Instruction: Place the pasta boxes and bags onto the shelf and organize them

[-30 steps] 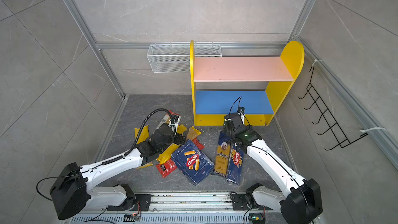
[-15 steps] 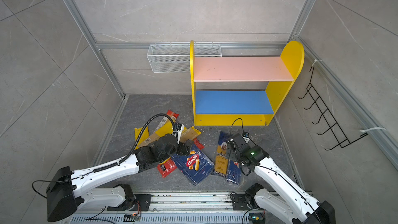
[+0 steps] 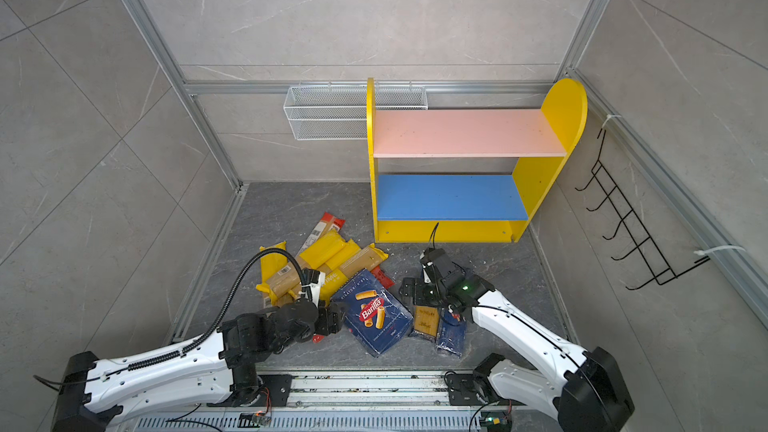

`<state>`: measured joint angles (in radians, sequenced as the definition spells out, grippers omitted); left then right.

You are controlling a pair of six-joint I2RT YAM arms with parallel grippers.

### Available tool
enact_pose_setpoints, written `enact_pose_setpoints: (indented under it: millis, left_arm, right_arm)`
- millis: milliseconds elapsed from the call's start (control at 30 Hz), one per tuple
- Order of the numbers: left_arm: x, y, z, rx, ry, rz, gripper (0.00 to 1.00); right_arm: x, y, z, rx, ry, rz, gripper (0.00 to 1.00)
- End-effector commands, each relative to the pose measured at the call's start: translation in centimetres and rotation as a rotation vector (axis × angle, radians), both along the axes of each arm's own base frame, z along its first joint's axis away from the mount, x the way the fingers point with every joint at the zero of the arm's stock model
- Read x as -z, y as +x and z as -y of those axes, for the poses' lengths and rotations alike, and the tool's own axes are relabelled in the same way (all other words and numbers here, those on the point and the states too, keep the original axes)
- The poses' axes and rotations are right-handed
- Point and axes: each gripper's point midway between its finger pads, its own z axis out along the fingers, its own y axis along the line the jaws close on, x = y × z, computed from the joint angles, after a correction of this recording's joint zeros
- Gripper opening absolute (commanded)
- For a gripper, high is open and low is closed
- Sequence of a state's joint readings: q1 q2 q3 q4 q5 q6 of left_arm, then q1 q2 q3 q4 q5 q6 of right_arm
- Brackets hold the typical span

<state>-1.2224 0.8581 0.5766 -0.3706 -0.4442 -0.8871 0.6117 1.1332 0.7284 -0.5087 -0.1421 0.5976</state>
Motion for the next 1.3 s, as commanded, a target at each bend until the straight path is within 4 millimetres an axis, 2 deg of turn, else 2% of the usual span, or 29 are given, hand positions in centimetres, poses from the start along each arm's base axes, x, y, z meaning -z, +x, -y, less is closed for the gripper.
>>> enact_pose_setpoints:
  millis: [0, 233, 433, 467, 567, 600, 833, 1033, 1267]
  left_arm:
    - [0.1, -0.4, 0.5, -0.079, -0.007, 0.000, 0.80]
    - [2.5, -1.8, 3.4, -0.093, 0.064, -0.022, 0.84]
    - [4.2, -1.8, 2.6, -0.160, 0.041, -0.048, 0.84]
    - [4.5, -1.8, 2.5, -0.169, 0.025, -0.052, 0.86]
    - [5.2, -2.0, 2.3, -0.168, -0.002, -0.062, 0.98]
    - [5.4, -2.0, 2.2, -0.170, 0.001, -0.067, 0.99]
    - [7.2, -2.5, 2.6, -0.154, -0.014, -0.102, 1.00]
    - [9.1, -2.6, 2.3, -0.175, -0.171, -0.125, 1.00]
    - [9.0, -2.1, 4.3, -0.142, -0.186, -0.080, 1.00]
  right_arm:
    - [-0.6, 0.6, -3.1, -0.135, 0.096, 0.042, 0.99]
    - [0.3, 0.0, -4.5, -0.203, 0.151, 0.014, 0.99]
    - [1.2, -1.2, -3.9, -0.220, 0.144, 0.000, 0.99]
    - [1.4, -1.4, -3.9, -0.223, 0.145, -0.004, 0.99]
    - [2.0, -1.6, -4.0, -0.229, 0.154, -0.016, 0.99]
    - [2.2, -1.7, -4.1, -0.231, 0.160, -0.024, 0.99]
    - [3.5, -2.2, -4.9, -0.230, 0.219, -0.070, 0.99]
    - [3.7, -2.5, -5.3, -0.220, 0.266, -0.081, 0.99]
    - [3.5, -3.0, -5.8, -0.215, 0.327, -0.095, 0.99]
